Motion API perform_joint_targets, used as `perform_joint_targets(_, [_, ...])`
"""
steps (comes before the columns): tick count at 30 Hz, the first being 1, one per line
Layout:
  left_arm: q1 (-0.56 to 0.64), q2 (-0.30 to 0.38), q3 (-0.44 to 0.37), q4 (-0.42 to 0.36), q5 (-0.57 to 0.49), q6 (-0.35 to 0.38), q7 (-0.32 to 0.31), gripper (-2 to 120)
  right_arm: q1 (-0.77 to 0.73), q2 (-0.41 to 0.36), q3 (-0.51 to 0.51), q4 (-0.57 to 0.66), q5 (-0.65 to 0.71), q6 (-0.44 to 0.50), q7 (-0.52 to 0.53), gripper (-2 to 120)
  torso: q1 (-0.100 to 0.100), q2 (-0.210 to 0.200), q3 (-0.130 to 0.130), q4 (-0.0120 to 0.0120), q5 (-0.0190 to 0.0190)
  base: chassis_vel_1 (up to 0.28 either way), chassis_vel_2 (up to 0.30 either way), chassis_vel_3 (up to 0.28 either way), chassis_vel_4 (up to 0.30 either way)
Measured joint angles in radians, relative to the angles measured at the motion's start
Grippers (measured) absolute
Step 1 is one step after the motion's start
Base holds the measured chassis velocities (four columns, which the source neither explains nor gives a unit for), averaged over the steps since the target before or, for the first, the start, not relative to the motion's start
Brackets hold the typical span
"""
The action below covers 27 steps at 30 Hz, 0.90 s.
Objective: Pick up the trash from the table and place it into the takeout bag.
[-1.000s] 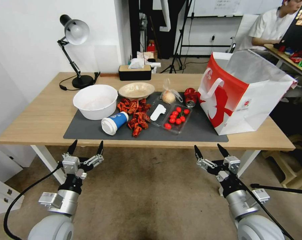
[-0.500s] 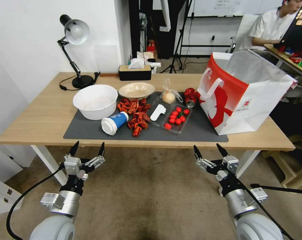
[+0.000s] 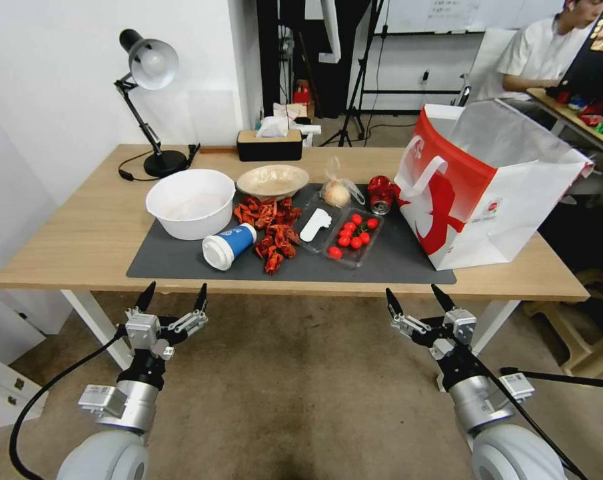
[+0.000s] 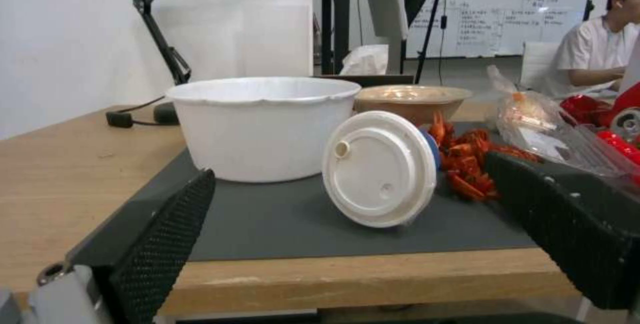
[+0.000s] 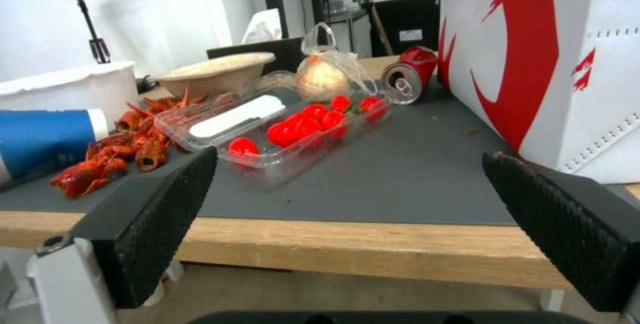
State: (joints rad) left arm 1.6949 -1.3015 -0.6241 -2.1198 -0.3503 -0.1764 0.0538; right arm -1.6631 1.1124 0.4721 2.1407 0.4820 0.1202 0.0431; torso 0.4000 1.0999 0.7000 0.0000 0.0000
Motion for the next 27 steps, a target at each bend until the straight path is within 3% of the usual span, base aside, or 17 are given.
perform_joint_targets(11, [-0.002, 0.003, -0.001, -0.002, -0.001, -0.001, 0.000, 100, 0.059, -0.039, -0.030, 0.004, 0.008, -0.005, 0.016, 100, 0.000, 0.000, 0.000, -0.0001, 0.0001, 0.000, 0.000, 0.000, 0.000])
perform_joint_targets(15, [-0.002, 0.012, -0.004, -0.009, -0.002, 0.000, 0.000, 100, 0.165, -0.070, -0.074, 0.004, 0.014, -0.064, 0.041, 100, 0.000, 0.000, 0.000, 0.0006, 0.0001, 0.000, 0.000, 0.000, 0.000])
perform_joint_targets(19, [-0.018, 0.023, 0.016, -0.009, -0.004, 0.006, 0.000, 100, 0.176, -0.071, -0.076, 0.012, 0.014, -0.082, 0.048, 100, 0.000, 0.000, 0.000, 0.0001, 0.0001, 0.000, 0.000, 0.000, 0.000])
perform_joint_targets(20, [-0.022, 0.026, 0.030, -0.006, -0.004, 0.015, 0.000, 100, 0.208, -0.081, -0.088, 0.012, 0.017, -0.106, 0.054, 100, 0.000, 0.000, 0.000, -0.0011, -0.0005, 0.000, 0.000, 0.000, 0.000])
perform_joint_targets(23, [-0.025, 0.024, 0.036, -0.003, -0.004, 0.024, -0.001, 100, 0.295, -0.105, -0.145, -0.016, 0.026, -0.139, 0.074, 100, 0.000, 0.000, 0.000, 0.0004, 0.0003, 0.000, 0.000, 0.000, 0.000])
perform_joint_targets(27, [-0.029, 0.023, 0.030, -0.006, -0.007, 0.032, -0.003, 100, 0.407, -0.125, -0.230, -0.058, 0.054, -0.194, 0.117, 100, 0.000, 0.000, 0.000, 0.0002, 0.0001, 0.000, 0.000, 0.000, 0.000])
